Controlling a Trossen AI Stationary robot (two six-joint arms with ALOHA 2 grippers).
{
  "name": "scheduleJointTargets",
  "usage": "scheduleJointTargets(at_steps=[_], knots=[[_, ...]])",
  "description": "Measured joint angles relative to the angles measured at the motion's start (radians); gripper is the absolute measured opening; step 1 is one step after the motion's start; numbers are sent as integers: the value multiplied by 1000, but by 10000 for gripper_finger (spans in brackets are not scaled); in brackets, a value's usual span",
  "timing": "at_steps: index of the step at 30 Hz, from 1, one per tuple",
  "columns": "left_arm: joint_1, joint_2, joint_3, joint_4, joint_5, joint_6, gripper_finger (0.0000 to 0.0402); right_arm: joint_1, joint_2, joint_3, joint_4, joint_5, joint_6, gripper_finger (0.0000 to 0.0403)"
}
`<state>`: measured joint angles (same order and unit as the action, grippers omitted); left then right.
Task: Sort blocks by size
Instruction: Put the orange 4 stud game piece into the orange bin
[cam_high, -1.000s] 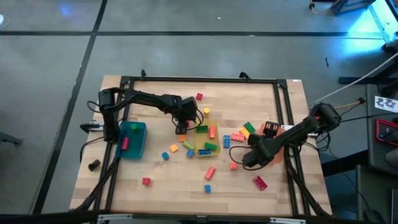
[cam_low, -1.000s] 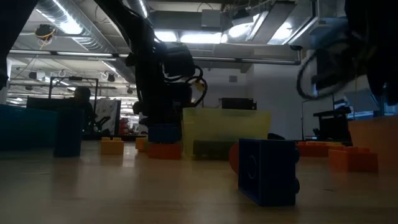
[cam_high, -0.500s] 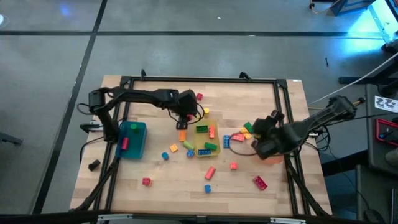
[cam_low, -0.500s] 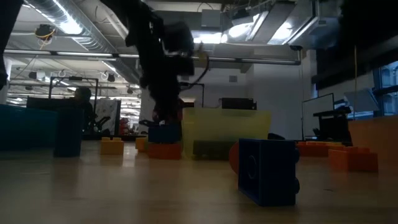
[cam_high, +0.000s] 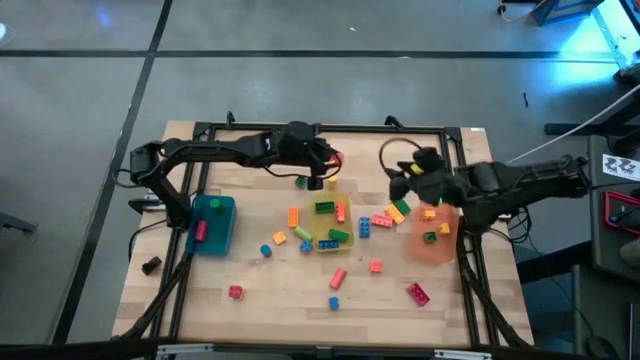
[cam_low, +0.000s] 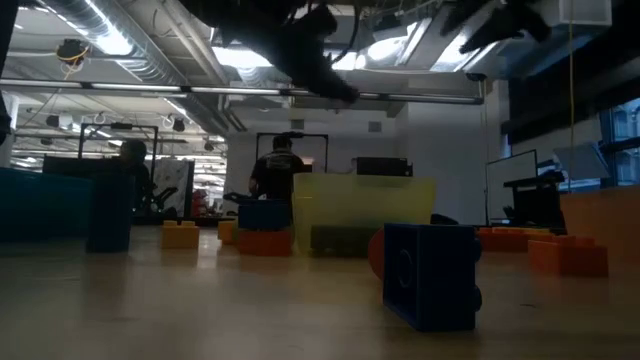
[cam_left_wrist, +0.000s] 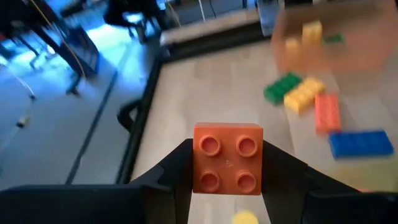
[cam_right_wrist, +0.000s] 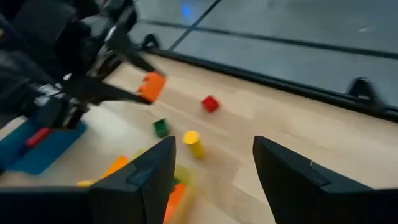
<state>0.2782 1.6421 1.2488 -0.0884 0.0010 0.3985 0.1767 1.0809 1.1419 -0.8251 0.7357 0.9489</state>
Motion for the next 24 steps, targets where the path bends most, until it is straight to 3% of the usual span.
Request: scheduleJointTargets(at_steps=[4,11,24], knots=[[-11,0,0,73,0,1,137,-105,2,0,156,-192,-103,216],[-30,0,-2,125,0,2,138,-243,13,0,288,-383,-198,216],[-36,0,-2,160,-13,2,139,-295,198,-1,487,-475,-269,216]])
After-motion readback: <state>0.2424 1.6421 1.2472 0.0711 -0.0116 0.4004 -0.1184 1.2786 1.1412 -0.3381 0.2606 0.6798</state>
